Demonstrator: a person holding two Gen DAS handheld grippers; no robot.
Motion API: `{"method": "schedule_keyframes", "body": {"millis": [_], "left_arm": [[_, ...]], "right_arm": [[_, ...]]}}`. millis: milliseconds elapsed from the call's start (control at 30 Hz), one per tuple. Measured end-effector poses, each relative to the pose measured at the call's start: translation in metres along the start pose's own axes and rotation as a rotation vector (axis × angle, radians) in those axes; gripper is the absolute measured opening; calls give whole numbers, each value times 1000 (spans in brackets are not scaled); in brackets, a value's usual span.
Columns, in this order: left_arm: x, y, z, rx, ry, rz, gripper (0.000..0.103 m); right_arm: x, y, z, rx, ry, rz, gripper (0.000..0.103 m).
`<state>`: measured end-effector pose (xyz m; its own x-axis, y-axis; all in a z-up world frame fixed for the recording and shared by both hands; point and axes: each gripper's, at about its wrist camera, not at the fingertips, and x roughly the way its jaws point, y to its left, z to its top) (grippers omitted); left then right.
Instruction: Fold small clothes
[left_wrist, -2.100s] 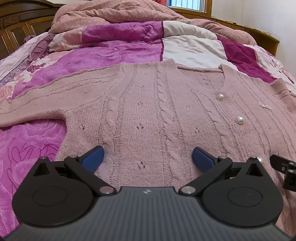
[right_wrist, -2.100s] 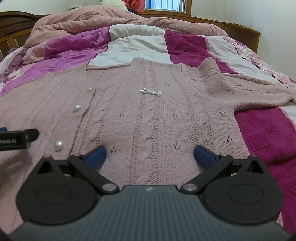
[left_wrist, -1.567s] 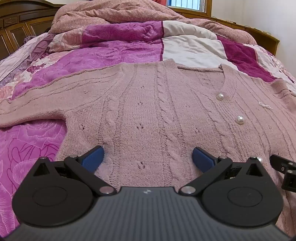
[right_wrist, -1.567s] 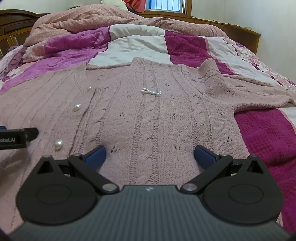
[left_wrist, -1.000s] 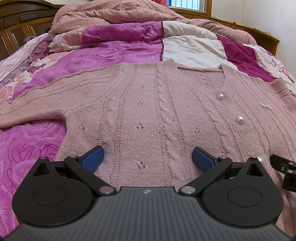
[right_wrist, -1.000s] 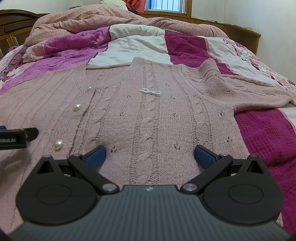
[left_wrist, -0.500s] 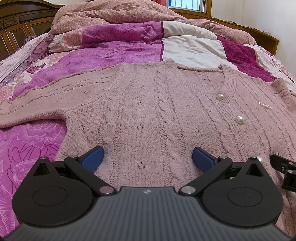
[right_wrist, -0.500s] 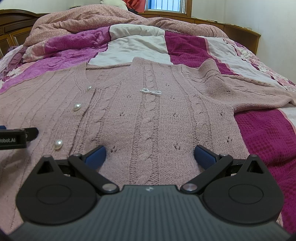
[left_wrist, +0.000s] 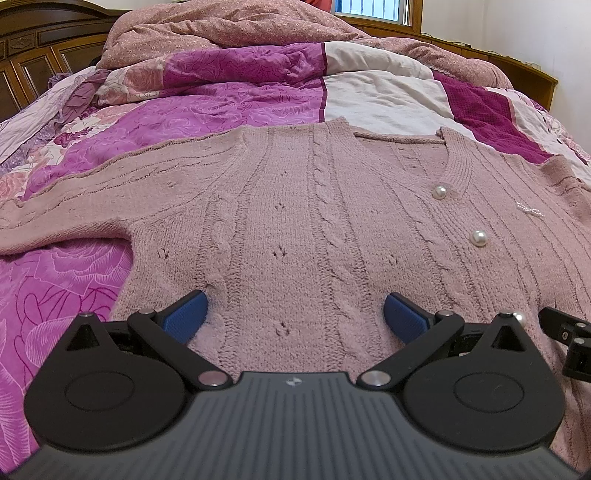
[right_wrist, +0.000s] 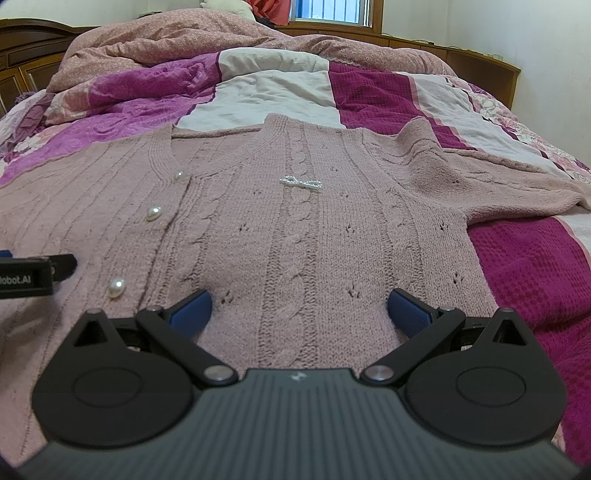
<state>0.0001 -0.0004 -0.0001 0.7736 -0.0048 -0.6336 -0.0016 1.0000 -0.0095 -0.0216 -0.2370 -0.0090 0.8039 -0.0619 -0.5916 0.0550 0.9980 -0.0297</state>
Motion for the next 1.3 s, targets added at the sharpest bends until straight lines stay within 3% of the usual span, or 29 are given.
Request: {"method": "schedule_keyframes", "body": {"millis": [533,1300], "left_arm": [[-1,-5,15,21,63,27,103],[-11,-10,33,32,181,39,103]], "right_arm": [[2,0,4,3,28,4,103],[6,-4,23,32,144,6,103]]}}
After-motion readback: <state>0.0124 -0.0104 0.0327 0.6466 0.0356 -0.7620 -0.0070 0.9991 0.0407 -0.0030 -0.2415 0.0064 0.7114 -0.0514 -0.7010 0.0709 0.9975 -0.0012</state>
